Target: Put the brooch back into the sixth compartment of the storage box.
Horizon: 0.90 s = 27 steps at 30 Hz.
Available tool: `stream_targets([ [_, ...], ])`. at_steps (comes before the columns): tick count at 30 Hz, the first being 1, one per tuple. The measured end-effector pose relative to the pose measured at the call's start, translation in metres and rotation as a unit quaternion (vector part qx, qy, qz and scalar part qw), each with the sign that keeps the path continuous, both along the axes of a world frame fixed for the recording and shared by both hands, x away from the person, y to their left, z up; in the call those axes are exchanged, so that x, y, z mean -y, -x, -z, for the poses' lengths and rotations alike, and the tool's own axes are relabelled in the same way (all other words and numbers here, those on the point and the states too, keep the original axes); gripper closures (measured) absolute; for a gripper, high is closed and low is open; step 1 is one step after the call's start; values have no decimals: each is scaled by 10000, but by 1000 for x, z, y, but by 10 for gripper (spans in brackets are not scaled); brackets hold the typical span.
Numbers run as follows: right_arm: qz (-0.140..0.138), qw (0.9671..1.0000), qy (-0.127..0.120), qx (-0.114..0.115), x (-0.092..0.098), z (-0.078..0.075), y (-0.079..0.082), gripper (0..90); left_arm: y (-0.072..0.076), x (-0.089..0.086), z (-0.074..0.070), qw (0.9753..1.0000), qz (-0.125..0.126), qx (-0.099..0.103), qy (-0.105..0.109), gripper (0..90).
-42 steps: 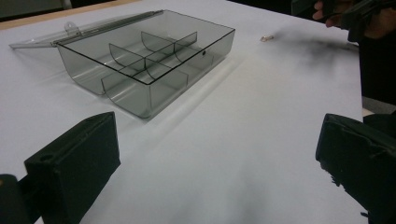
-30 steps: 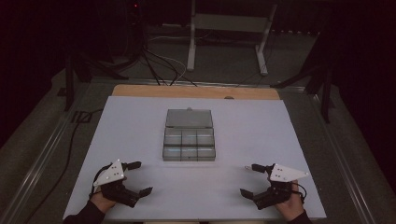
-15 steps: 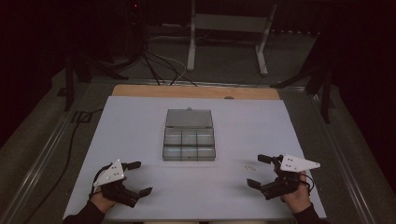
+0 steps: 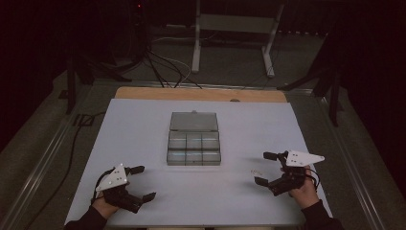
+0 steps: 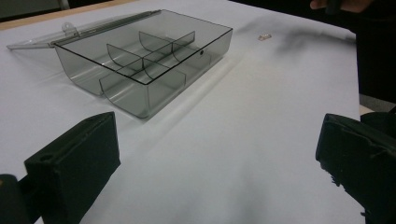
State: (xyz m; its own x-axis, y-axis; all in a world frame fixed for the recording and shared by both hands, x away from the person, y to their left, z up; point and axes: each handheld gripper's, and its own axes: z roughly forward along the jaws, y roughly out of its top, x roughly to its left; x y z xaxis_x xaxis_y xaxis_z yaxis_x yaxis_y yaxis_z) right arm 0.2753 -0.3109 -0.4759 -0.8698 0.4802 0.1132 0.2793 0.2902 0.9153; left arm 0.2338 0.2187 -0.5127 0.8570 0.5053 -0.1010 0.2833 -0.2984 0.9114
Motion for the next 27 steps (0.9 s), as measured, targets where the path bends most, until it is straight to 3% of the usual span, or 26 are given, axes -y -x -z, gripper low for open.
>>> stream_targets([
  [2, -36, 10000, 31, -13, 2, 1, -4, 0, 0, 0, 0, 10000, 3, 1, -5, 11],
  [5, -93, 9996, 132, -233, 5, 3, -11, 0, 1, 1, -1, 10000, 8, 23, -26, 11],
  [9, -127, 9981, 444, -415, 7, 8, -16, 24, 1, 1, -1, 10000, 8, 28, -28, 11],
  [12, -71, 9968, 698, -374, 7, 12, -18, 57, 0, 0, 0, 10000, 2, 21, -16, 11],
  [15, 67, 9963, 769, -379, 8, 16, -20, 167, 0, 0, 0, 10000, 10, 27, -22, 11],
  [18, 108, 9954, 829, -457, 10, 18, -23, 219, 1, 0, 0, 10000, 15, 31, -29, 11],
  [20, -14, 9955, 821, -477, 11, 19, -24, 319, 1, 0, 0, 10000, 15, 30, -29, 11],
  [27, -167, 9922, 1103, -558, 12, 28, -28, 463, 1, 1, 0, 10000, 28, 24, -41, 11],
])
